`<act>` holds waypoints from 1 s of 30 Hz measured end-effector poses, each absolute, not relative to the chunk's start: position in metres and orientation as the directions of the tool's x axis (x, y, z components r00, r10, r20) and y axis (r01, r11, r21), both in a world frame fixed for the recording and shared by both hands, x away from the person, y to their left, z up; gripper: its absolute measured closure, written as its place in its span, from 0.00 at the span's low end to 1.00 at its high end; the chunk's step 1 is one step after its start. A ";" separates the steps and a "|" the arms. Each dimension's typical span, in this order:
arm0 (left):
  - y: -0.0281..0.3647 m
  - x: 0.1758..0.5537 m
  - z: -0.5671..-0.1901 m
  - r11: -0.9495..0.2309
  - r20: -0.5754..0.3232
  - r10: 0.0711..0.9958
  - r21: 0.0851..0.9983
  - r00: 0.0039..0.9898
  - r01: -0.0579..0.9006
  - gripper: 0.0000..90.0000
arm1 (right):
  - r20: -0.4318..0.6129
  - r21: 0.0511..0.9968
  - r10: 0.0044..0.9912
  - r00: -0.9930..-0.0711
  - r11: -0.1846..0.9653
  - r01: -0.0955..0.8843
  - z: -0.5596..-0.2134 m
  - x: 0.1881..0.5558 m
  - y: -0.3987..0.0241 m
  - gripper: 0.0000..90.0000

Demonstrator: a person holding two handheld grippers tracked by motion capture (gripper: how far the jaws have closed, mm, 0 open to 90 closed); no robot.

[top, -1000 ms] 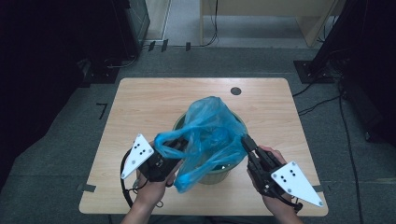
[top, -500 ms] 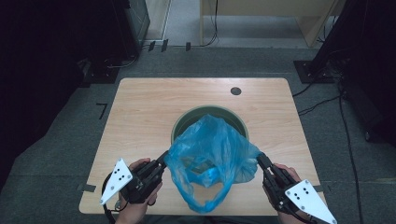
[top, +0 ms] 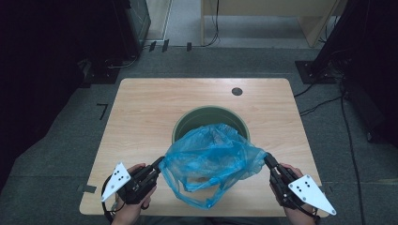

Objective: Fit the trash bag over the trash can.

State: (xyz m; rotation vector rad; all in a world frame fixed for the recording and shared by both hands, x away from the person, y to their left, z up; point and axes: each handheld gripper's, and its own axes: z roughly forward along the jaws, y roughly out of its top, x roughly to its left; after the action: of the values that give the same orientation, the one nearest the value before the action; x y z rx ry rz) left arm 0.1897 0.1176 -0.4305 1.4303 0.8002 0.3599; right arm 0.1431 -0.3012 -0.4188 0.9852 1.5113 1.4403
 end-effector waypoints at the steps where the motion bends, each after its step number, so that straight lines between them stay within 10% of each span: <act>1: 0.119 0.192 -0.431 0.148 -0.280 0.666 0.958 0.691 0.246 0.92 | -0.030 0.999 0.930 -0.366 0.040 0.018 -0.420 0.145 -0.301 1.00; 13: 0.130 0.156 -0.428 0.096 -0.204 0.431 0.979 0.879 0.180 0.94 | -0.031 1.000 0.916 -0.400 0.028 -0.013 -0.414 0.117 -0.316 1.00; 30: 0.130 0.207 -0.415 0.228 -0.257 0.656 0.964 0.709 0.139 0.93 | 0.011 0.997 0.931 -0.364 0.015 0.070 -0.419 0.166 -0.301 1.00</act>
State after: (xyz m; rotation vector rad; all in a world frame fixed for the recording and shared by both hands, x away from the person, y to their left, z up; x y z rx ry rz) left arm 0.2069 0.1301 -0.4152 1.3188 0.7430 0.4058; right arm 0.1657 -0.3014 -0.4192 1.0609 1.5364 1.4433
